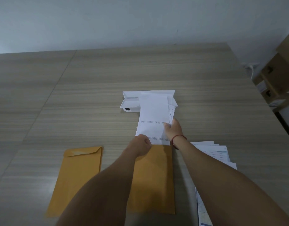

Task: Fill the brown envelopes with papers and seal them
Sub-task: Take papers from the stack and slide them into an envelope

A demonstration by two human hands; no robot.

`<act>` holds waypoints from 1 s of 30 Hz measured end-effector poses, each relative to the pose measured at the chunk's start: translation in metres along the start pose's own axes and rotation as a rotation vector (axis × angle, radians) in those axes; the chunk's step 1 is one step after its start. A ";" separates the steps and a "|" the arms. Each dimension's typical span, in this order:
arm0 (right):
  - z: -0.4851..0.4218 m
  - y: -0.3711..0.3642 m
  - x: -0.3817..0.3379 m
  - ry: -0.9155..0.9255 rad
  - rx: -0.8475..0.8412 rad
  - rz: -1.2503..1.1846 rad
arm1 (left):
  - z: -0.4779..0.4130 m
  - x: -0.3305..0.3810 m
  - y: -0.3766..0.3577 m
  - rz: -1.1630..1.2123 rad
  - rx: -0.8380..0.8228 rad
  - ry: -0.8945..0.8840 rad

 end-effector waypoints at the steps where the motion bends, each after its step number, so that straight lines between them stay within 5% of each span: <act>1: 0.002 0.001 0.000 0.002 -0.001 0.017 | 0.000 0.001 0.001 -0.015 0.004 -0.008; 16: 0.005 0.005 -0.006 0.053 -0.016 -0.030 | -0.001 0.014 -0.001 -0.056 0.015 -0.168; 30: -0.002 0.008 -0.005 0.098 -0.001 -0.025 | -0.005 0.015 0.006 0.090 0.050 -0.138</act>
Point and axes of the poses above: each hand's wrist, its own z-axis away from the middle knuckle, its own y-axis out of the back of the hand, x = y × z, the point moved 5 cm from there along -z, towards the middle knuckle, and after that the axes turned 14 degrees about z, right-handed, at the moved point
